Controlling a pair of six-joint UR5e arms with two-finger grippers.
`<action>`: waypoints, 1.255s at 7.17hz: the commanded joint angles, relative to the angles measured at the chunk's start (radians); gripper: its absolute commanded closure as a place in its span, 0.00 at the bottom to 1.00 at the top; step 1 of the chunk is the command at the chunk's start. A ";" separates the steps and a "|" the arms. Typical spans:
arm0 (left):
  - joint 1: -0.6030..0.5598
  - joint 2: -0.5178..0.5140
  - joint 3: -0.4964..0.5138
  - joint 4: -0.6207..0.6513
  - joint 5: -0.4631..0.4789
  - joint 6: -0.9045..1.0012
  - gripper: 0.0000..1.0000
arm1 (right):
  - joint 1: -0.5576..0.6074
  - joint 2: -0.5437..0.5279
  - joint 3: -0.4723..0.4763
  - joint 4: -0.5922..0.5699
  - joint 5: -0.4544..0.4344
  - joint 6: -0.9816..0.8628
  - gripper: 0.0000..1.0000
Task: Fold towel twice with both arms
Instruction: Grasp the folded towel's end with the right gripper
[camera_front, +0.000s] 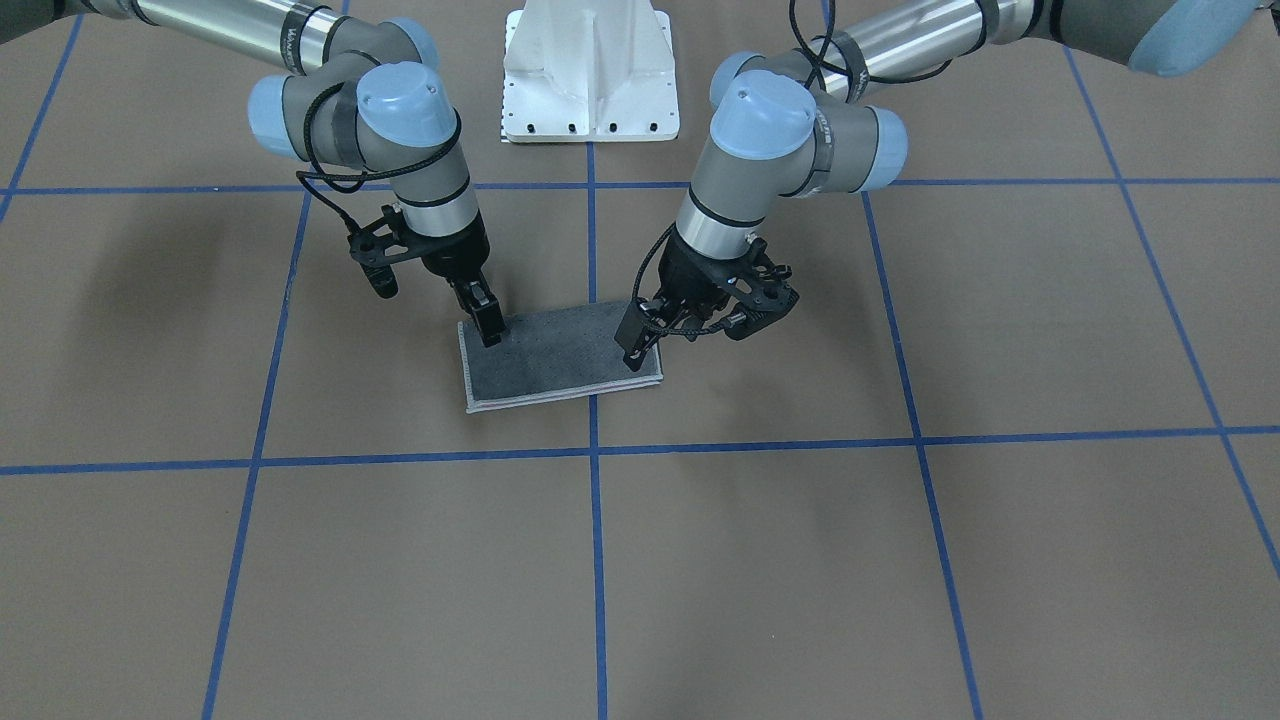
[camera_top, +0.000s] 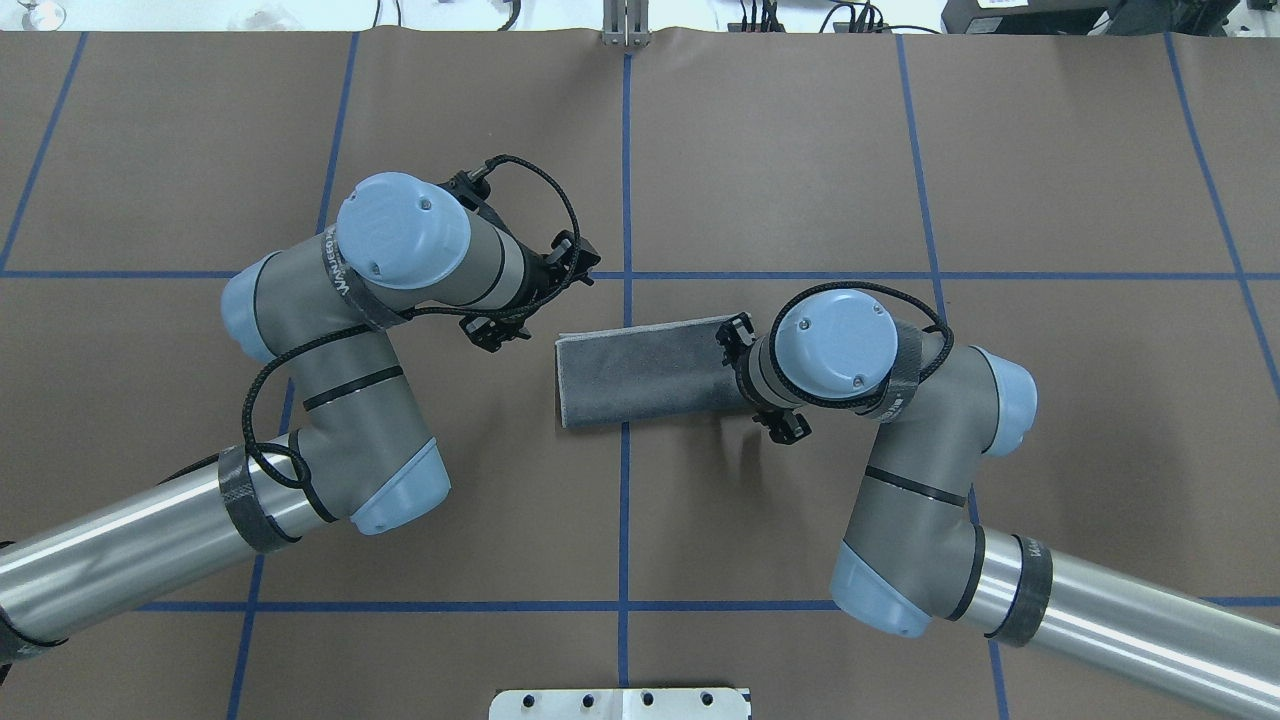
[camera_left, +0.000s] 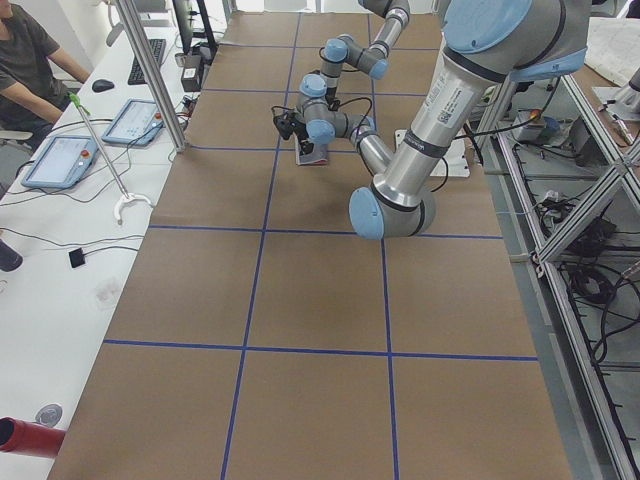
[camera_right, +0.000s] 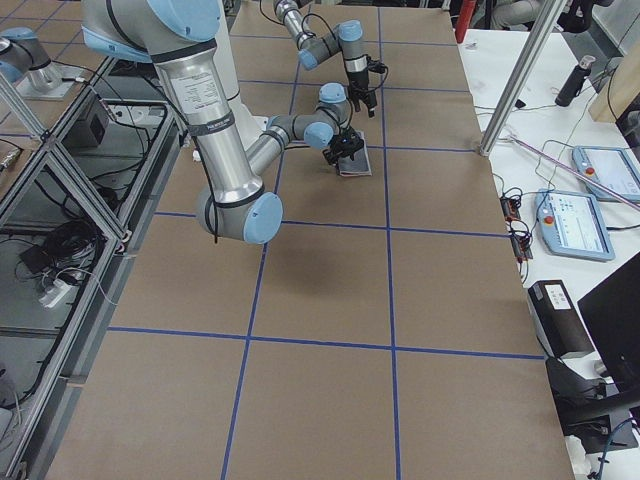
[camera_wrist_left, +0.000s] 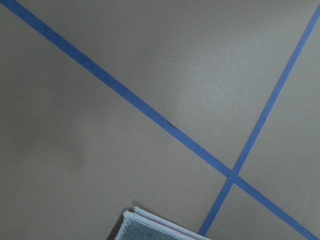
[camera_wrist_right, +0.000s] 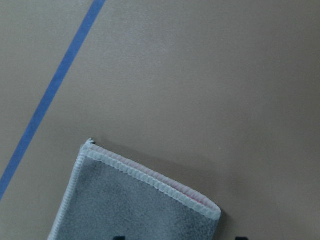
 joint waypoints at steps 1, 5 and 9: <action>-0.003 0.000 0.000 0.002 -0.003 0.000 0.00 | -0.012 0.005 -0.016 0.002 -0.016 0.045 0.27; -0.003 0.000 0.001 0.002 -0.003 -0.001 0.01 | -0.035 0.002 -0.016 0.002 -0.025 0.066 0.68; -0.005 -0.002 0.000 0.002 -0.003 -0.009 0.01 | -0.038 -0.005 -0.001 0.000 -0.025 0.065 1.00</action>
